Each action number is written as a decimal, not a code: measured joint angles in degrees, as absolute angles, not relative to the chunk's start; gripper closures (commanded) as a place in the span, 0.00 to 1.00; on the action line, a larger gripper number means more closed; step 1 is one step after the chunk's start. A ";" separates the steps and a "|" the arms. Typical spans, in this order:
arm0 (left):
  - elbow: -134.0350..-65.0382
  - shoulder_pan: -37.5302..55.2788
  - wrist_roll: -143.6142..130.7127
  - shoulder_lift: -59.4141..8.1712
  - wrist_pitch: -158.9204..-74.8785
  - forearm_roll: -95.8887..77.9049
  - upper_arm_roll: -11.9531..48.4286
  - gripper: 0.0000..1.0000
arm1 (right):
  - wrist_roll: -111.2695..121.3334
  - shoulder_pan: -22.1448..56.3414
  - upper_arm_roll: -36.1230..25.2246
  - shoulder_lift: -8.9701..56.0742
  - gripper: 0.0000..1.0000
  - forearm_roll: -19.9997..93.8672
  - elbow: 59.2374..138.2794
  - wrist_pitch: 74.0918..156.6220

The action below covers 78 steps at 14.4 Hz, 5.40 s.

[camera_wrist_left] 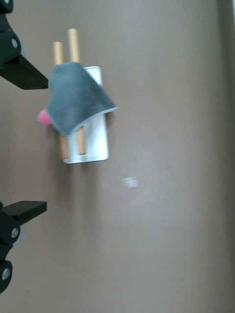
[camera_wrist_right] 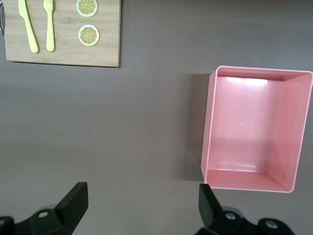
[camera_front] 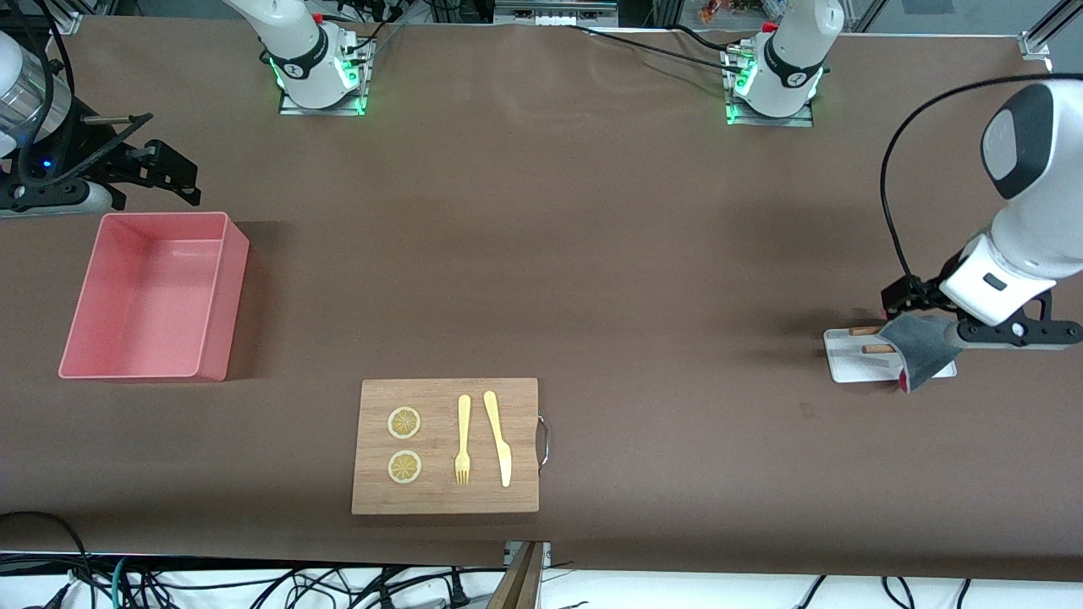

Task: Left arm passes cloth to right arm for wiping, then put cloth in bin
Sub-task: 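Lower the left gripper onto the grey-pink cloth on the chopstick rest, then close the left gripper on the cloth edge, then lift the cloth with the left gripper while the right gripper approaches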

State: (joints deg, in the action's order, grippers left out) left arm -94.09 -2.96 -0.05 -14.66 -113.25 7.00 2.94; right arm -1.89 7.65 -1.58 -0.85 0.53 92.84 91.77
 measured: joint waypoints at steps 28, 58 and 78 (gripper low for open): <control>-70.66 -10.59 17.19 -51.03 -114.80 6.99 2.92 0.00 | -1.88 7.64 -1.59 -0.85 0.00 0.53 92.81 91.74; -71.63 -12.05 18.14 -51.04 -112.50 7.00 2.86 0.31 | -1.88 7.64 -1.58 -0.85 0.00 0.53 92.81 91.78; -71.64 -11.74 18.41 -51.93 -112.49 14.89 2.91 1.00 | 22.53 10.66 4.35 0.64 0.00 0.03 90.40 87.37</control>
State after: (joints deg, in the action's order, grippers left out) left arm -71.64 -11.74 18.41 -51.93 -112.49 14.89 2.91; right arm 22.53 10.66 4.35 0.64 0.03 90.40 87.37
